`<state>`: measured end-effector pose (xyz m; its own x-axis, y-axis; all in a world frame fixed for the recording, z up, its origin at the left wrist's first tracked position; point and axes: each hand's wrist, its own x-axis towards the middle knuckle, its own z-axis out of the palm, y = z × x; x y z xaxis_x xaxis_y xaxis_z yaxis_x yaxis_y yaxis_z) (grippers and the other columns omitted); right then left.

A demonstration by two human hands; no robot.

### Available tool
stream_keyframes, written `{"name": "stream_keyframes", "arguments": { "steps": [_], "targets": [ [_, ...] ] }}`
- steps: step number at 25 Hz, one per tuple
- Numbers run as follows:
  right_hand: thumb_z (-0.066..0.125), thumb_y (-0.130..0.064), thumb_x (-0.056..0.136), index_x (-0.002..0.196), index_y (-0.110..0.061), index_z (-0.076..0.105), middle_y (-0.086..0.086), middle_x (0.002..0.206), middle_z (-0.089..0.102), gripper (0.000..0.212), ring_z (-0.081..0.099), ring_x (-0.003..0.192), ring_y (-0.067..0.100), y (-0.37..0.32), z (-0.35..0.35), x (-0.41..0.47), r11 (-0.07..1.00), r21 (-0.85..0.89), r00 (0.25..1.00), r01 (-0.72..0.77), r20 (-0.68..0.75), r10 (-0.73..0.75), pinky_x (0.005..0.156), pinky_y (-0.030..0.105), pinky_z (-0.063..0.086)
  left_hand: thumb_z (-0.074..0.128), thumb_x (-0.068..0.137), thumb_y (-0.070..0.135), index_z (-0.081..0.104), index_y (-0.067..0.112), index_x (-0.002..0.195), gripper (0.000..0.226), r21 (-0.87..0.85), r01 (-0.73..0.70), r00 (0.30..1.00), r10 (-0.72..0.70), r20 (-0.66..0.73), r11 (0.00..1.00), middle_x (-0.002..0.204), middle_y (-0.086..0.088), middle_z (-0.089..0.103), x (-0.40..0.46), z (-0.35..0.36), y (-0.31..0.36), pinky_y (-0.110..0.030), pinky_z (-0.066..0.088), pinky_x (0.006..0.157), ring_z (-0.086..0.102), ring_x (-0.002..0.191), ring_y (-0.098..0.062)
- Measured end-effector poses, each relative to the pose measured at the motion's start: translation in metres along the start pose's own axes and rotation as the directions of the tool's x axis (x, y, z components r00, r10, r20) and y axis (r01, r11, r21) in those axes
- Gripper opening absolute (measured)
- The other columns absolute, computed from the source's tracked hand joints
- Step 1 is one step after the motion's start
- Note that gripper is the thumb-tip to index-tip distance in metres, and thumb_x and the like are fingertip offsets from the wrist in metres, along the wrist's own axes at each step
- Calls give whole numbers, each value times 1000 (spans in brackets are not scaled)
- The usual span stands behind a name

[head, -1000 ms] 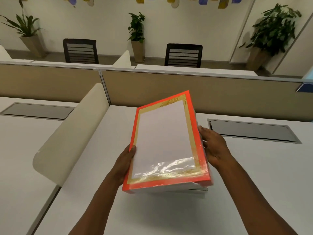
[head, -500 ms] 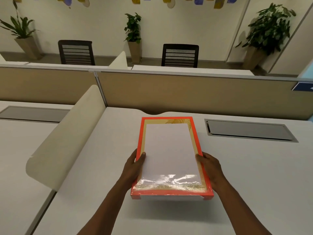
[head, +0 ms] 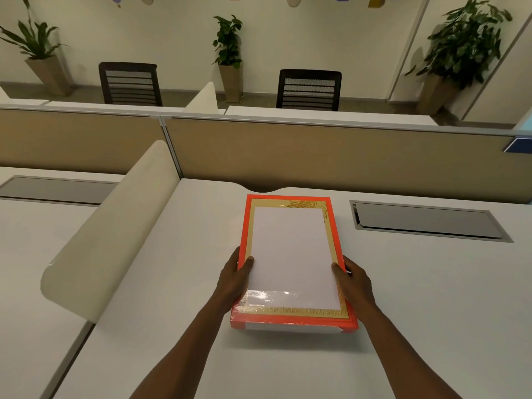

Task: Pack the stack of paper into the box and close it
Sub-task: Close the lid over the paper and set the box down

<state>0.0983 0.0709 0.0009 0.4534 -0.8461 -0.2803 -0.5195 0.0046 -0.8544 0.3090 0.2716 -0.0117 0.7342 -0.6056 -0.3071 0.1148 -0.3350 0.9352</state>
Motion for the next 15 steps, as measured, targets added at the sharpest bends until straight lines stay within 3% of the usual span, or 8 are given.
{"name": "stream_keyframes", "arguments": {
  "steps": [3,7,8,15],
  "targets": [
    [51,-36,101,139,-19,55,6,128,65,42,64,106,27,1,4,4,1000,-1,1000,-11,3,11,97,45,54,48,104,40,43,31,150,47,3,0,1000,1,-7,1000,135,5,60,4,0,-1,-45,56,101,65,116,-23],
    [49,-37,102,140,-18,53,8,131,64,42,63,111,30,4,9,4,999,-35,1000,-26,7,26,101,50,52,48,105,39,46,31,148,44,-2,6,1000,-6,-12,1000,128,9,61,6,-2,-2,-15,59,72,66,101,-7],
    [49,-36,102,140,-18,52,7,132,63,43,63,113,31,4,10,4,999,-47,1000,-26,4,26,103,50,51,48,105,39,46,31,148,44,4,4,1000,-4,-15,1000,127,10,60,7,-1,-4,-13,57,70,65,100,-7],
    [48,-35,102,144,-17,49,8,137,61,45,60,120,32,7,16,6,995,-100,1000,-10,-8,9,107,49,47,38,107,45,50,26,148,47,76,-6,998,11,-57,997,134,2,65,9,0,-15,-46,54,104,65,115,-23]
  ]
}}
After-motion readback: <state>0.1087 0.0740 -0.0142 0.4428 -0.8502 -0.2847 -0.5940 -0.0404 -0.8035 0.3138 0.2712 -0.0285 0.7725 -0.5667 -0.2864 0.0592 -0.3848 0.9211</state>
